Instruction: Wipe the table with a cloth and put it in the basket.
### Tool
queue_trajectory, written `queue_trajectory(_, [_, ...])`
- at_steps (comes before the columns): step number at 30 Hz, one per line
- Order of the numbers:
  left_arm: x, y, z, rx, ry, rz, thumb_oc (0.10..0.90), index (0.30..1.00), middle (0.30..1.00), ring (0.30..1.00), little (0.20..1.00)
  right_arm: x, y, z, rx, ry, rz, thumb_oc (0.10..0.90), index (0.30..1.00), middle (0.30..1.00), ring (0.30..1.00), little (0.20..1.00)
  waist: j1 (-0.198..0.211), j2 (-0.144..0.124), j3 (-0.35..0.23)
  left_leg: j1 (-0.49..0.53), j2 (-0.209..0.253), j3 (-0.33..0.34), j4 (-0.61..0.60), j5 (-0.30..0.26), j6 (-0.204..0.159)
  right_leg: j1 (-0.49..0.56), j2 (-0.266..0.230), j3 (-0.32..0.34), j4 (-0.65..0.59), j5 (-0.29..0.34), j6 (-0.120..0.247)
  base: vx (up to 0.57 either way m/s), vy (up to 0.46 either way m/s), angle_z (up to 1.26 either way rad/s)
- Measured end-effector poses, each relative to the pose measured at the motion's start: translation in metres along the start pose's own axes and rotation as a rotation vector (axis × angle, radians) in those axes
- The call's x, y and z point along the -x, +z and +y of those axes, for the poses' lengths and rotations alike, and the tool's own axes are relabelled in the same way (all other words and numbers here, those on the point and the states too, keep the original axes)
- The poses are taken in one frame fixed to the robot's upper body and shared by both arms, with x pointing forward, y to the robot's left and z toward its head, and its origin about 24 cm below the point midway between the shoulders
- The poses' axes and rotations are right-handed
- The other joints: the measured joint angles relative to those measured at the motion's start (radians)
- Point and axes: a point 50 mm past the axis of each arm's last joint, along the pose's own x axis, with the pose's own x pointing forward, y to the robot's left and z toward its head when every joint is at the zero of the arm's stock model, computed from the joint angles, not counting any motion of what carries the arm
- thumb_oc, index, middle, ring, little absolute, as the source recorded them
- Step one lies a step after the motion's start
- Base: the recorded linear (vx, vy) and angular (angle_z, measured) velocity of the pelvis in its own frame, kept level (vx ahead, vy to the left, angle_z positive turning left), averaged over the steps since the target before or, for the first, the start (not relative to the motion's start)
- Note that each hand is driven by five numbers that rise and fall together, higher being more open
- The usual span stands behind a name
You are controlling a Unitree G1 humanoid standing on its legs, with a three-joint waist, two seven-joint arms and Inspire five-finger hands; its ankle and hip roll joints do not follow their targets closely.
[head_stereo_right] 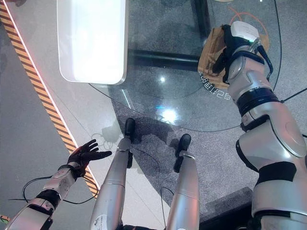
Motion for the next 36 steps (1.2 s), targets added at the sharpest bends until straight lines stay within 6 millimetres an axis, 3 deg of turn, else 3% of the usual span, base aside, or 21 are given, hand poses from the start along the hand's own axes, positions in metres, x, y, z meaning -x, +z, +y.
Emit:
queue_trajectory(11, [0.0, 0.001, -0.002, 0.0, -0.009, -0.006, 0.8, 0.9, 0.9, 0.9, 0.9, -0.001, 0.004, -0.02, -0.01, -0.136, 0.012, 0.8, 0.9, 0.9, 0.9, 0.9, -0.001, 0.003, 0.0, -0.037, -0.003, -0.002, 0.008, 0.001, -0.001, -0.038, -0.003, 0.0, 0.014, -0.003, 0.001, 0.0, -0.001, 0.0])
queue_trajectory(36, [0.0, 0.001, -0.003, -0.002, -0.034, -0.007, 0.8, 0.9, 0.9, 0.9, 0.9, -0.003, 0.0, -0.02, 0.029, -0.08, 0.048, 0.8, 0.9, 0.9, 0.9, 0.9, 0.002, 0.029, -0.001, -0.047, -0.007, -0.006, 0.008, 0.004, -0.006, -0.06, -0.007, 0.002, 0.042, -0.017, -0.004, 0.01, 0.0, 0.0])
